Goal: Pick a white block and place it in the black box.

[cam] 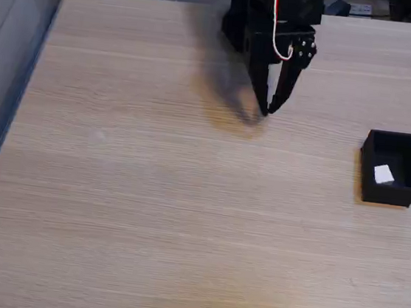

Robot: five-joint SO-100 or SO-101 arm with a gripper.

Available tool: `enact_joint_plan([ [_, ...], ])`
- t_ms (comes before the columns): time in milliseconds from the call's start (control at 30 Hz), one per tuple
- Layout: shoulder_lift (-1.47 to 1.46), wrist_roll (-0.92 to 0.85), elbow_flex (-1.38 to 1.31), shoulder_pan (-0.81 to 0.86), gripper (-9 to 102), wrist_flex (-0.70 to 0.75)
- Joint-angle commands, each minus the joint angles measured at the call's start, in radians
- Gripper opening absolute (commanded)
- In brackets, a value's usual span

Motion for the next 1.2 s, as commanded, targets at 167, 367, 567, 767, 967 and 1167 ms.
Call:
enact_joint_plan([
  [167, 0.298, 0.029, 0.224, 0.032, 0, 0.146],
  [367, 0.422, -0.002, 0.328, 0.067, 0, 0.195],
  [567, 0.491, 0.025, 0.354, 0.067, 0, 0.322],
  [767, 0.518, 0.071, 0.357, 0.049, 0, 0.339],
  [967, 0.518, 0.060, 0.357, 0.066, 0, 0.339],
  [1167, 0.518, 0.054, 0.357, 0.066, 0, 0.341],
])
